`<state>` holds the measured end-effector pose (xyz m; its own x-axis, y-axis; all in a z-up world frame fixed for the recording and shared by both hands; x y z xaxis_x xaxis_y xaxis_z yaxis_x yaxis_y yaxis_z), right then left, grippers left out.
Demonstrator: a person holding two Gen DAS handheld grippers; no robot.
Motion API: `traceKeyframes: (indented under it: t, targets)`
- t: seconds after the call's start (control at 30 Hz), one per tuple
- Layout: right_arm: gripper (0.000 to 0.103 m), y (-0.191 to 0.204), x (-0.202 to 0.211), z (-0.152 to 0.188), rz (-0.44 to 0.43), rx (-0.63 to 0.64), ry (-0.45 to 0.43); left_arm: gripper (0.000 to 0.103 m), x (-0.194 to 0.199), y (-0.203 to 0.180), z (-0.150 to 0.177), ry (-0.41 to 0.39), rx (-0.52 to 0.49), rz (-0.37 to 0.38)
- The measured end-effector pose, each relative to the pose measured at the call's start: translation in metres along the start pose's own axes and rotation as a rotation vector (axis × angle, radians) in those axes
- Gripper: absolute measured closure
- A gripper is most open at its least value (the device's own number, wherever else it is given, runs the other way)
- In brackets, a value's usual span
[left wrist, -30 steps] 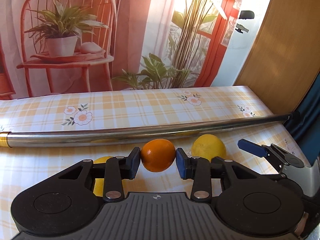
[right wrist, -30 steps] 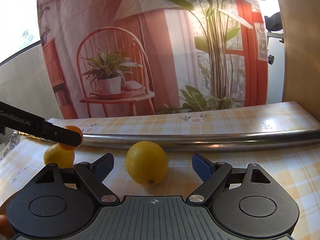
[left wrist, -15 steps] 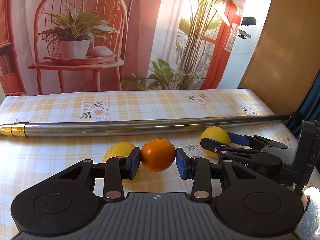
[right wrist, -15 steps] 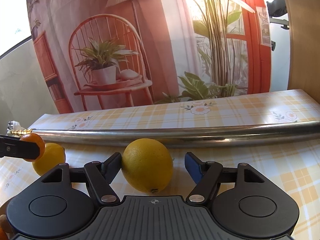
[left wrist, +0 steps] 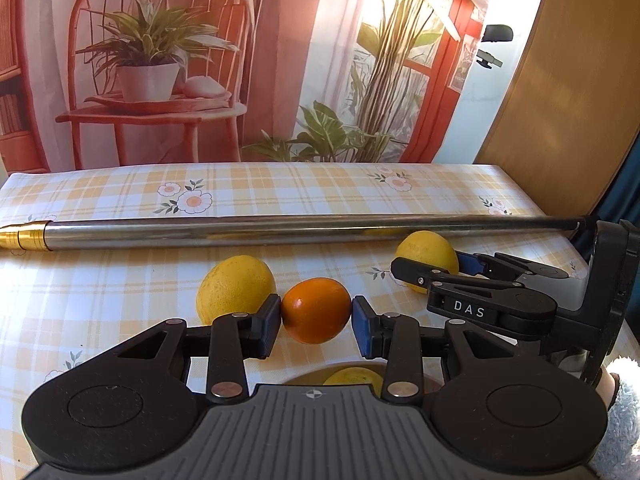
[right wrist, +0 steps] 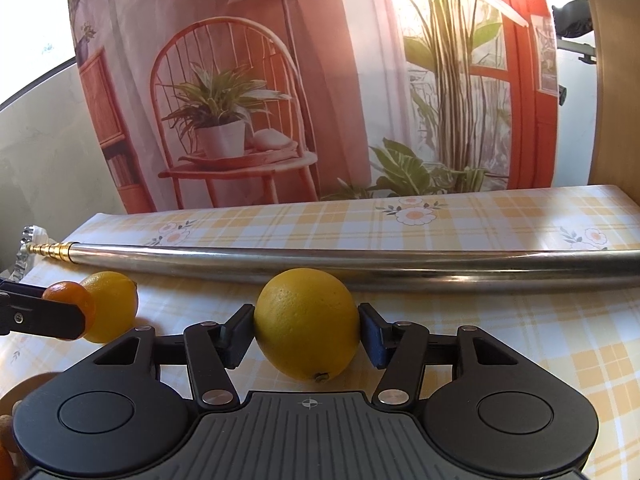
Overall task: Organize fruits
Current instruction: 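Lift the orange with the left tool while the right tool grasps the yellow lemon, then carry the orange over the plate with the left tool while the right tool carries the lemon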
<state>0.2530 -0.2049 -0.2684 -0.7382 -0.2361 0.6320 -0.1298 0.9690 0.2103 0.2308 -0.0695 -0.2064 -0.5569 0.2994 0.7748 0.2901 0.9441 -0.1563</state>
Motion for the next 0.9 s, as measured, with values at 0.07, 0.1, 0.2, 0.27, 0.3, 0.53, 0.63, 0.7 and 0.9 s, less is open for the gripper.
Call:
traceKeyframes:
  t: [0.07, 0.1, 0.2, 0.27, 0.3, 0.53, 0.63, 0.7, 0.9]
  targets:
    - [0.051, -0.001, 0.0, 0.001, -0.004, -0.003, -0.002, 0.063, 0.0, 0.0, 0.0, 0.0, 0.0, -0.003]
    - [0.051, -0.001, 0.0, 0.001, -0.005, -0.003, -0.003, 0.063, -0.001, 0.001, 0.0, 0.001, 0.002, -0.004]
    - [0.051, -0.001, 0.0, 0.001, -0.006, -0.004, -0.002, 0.063, 0.0, 0.001, -0.001, -0.001, 0.005, -0.006]
    - [0.051, -0.001, -0.001, 0.001, -0.007, -0.004, 0.007, 0.063, 0.0, 0.002, -0.001, -0.003, 0.006, -0.007]
    - [0.051, 0.0, -0.001, 0.001, -0.005, -0.004, 0.01, 0.063, 0.0, 0.002, -0.001, -0.004, 0.007, -0.007]
    - [0.052, 0.002, -0.003, 0.001, -0.007, 0.003, 0.016, 0.063, 0.003, -0.001, 0.001, -0.006, 0.002, -0.01]
    - [0.052, 0.005, -0.003, 0.002, -0.004, 0.018, 0.015, 0.063, 0.005, -0.001, 0.001, -0.009, 0.003, -0.008]
    - [0.052, 0.007, -0.002, 0.002, 0.001, 0.032, 0.014, 0.063, 0.008, -0.001, 0.002, -0.013, 0.003, -0.007]
    - [0.052, 0.019, 0.004, 0.005, 0.046, 0.098, -0.018, 0.063, 0.018, 0.001, 0.008, -0.027, 0.016, -0.011]
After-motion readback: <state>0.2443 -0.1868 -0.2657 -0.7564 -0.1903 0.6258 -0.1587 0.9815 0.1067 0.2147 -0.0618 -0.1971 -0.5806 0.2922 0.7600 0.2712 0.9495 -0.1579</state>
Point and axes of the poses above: each gripper's, at about its wrist camera, not at the fingertips, and x roughly against the way its jaws point, y to its left, z to its underside, the point moved 4 cm from there along -x, roughly the way its jaws point, and after that the axes turned 7 degrees about y, right-handed, at the moved point
